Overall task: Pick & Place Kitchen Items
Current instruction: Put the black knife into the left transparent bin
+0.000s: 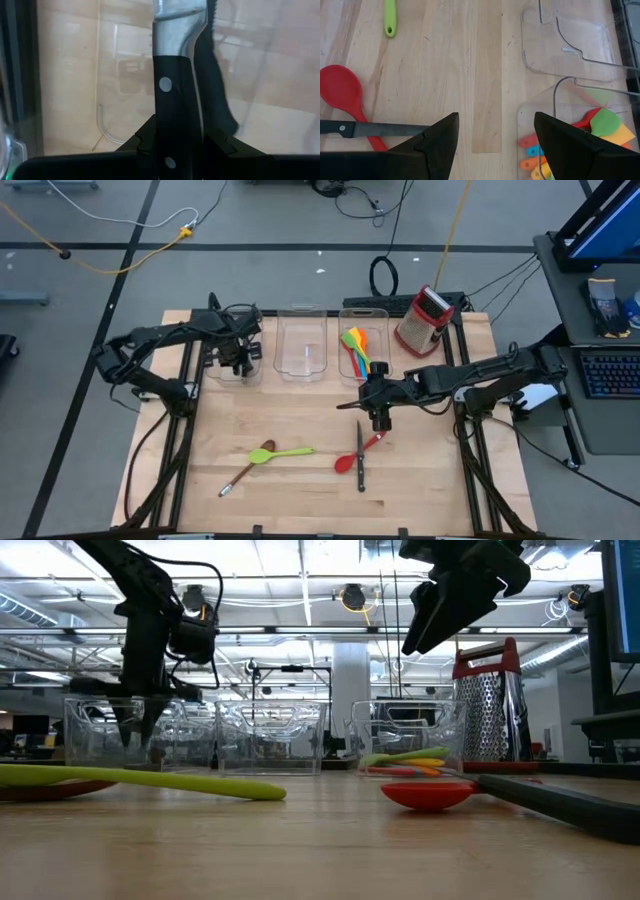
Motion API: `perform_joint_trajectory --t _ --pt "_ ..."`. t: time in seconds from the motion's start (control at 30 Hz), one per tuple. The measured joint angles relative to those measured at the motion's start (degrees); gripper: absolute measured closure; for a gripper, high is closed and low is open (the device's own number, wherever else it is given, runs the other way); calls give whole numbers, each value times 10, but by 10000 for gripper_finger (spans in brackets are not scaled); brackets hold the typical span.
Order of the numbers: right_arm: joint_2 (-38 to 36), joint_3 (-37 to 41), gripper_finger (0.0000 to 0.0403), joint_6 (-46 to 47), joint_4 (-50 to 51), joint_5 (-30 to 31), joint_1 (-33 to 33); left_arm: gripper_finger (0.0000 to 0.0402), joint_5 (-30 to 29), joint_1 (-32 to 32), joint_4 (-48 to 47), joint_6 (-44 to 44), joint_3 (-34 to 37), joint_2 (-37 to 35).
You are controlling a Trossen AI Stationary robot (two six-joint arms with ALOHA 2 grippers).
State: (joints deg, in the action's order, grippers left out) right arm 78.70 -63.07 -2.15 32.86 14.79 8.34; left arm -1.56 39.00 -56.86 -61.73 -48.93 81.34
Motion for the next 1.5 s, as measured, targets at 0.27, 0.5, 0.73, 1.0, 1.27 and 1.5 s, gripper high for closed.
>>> perform_joint_trajectory --t 0.27,0.5,0.73,1.0,1.27,1.5 --pt "0 0 151 -2 0 0 0 318 -4 0 2 6 0 45" --pt "0 0 151 -2 0 0 0 307 -5 0 15 17 0 65" --pt "0 0 151 -1 0 -1 0 213 -1 0 42 41 0 65" --pt "0 0 151 0 0 -1 0 147 0 0 40 51 0 64" --pt "0 0 151 0 0 -1 0 124 20 0 37 81 0 39" --pt "0 0 151 0 0 -1 0 127 10 4 37 78 0 -42"
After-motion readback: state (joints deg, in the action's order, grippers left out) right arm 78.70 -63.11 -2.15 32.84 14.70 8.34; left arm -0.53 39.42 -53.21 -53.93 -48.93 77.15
